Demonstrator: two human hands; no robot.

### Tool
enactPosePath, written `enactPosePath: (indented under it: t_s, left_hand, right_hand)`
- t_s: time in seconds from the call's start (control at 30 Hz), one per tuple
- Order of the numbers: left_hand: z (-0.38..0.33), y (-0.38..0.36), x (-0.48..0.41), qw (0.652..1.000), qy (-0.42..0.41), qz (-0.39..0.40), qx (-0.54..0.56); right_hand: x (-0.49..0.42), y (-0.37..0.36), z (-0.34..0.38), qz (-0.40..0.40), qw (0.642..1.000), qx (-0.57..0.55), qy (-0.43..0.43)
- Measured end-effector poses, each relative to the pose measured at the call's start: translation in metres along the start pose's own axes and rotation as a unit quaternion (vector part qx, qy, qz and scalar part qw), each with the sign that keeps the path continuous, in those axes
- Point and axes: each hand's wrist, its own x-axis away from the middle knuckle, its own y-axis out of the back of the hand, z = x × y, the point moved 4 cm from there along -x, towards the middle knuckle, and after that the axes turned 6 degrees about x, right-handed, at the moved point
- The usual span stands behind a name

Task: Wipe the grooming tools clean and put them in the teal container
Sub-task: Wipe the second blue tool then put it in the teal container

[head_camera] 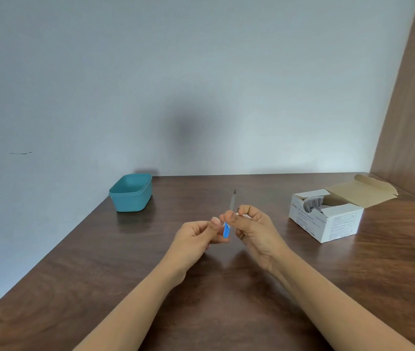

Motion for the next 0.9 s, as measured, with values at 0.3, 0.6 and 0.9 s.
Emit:
enactPosePath:
  t_s: [0.3,0.6,0.9]
  left_hand:
    - [-0.004,-0.006,0.003,0.996,0.016,0.042,0.072]
    - [-0.01,-0.007,0.006,0.997,0.018,0.07,0.04]
    - [-0.013,-0.006,0.009,0.994,0.018,0.109,-0.001]
  right_hand:
    - [0.0,-0.001,-0.006,0.004,0.999,-0.032,-0.042]
    - [0.002,0.002,0.0,-0.031,0.997,-0.063,-0.043]
    - [-0.007,0.016,-0.001,-0.096,0.988,-0.111,-0.045]
